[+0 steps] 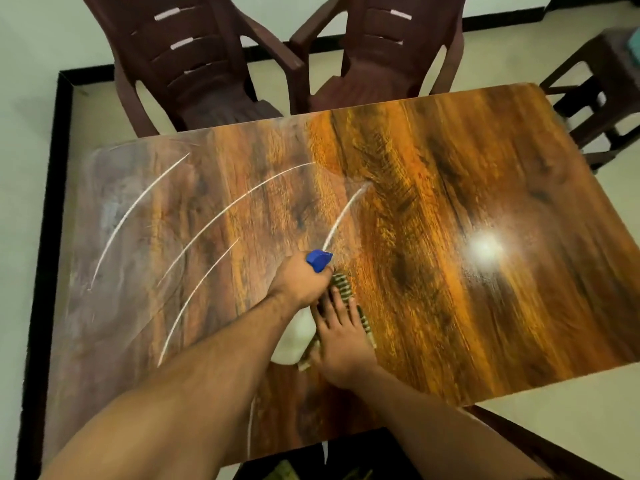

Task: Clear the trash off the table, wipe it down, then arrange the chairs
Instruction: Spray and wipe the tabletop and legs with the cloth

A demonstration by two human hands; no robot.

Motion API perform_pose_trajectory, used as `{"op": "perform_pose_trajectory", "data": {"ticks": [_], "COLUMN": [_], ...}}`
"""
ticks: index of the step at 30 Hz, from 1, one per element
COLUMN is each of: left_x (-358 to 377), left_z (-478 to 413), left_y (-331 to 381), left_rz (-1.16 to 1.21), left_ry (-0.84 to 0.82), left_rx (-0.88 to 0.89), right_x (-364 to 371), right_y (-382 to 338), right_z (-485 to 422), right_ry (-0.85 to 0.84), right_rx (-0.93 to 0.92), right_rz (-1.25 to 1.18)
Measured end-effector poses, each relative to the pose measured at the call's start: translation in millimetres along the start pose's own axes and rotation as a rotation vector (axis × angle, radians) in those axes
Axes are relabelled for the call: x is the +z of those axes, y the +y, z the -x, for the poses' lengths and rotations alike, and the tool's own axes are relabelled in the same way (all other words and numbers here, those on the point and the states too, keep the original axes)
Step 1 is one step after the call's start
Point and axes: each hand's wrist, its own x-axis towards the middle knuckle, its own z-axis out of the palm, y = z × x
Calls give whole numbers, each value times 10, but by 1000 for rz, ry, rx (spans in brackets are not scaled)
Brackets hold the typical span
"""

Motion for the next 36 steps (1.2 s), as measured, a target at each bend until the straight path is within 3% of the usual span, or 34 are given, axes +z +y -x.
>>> {"op": "perform_pose_trajectory", "data": {"ticks": [2,4,8,10,12,15,18,20,23,25,28,36], "left_x": [-18,-26,-54,-103,-172,-286,-427,-523,-615,-662,-730,-988], "left_z": [-116,-208,-353,-457,-590,-795,-1040,-1199,-1381,-1488,-1628,-2042], "left_y": [46,79,116,172,242,385,515,599,691,724,755,853], "left_rz": [-12,-24,-6,-28,-63,-59,-100,-92,-14,-1,35,226], "left_ry": [-4,-25,-45,-3,37,95,201,214,171,123,126,265], "left_rx": [13,9,-31,-42,-55,-98,-117,-121,-97,-84,-86,-180], "right_x": [-104,-213,-495,-631,-709,-712,-861,-971,-1137,-1190,-1212,-1239], "right_y": [112,353,915,947,832,786,1114,1358,1581,1465,1276,1383], "right_z": [-86,-266,-782,-1076,-1275,-1362,-1558,-1756,-2060,-2246,-2394,-2469], "right_ry": [-14,30,168,188,138,50,45,85,198,220,217,238], "right_rx": [-76,-18,538,657,457,-120,-311,-143,370,580,640,533], "right_rz": [10,12,-66,-118,-50,112,127,130,17,-81,-123,-51]}}
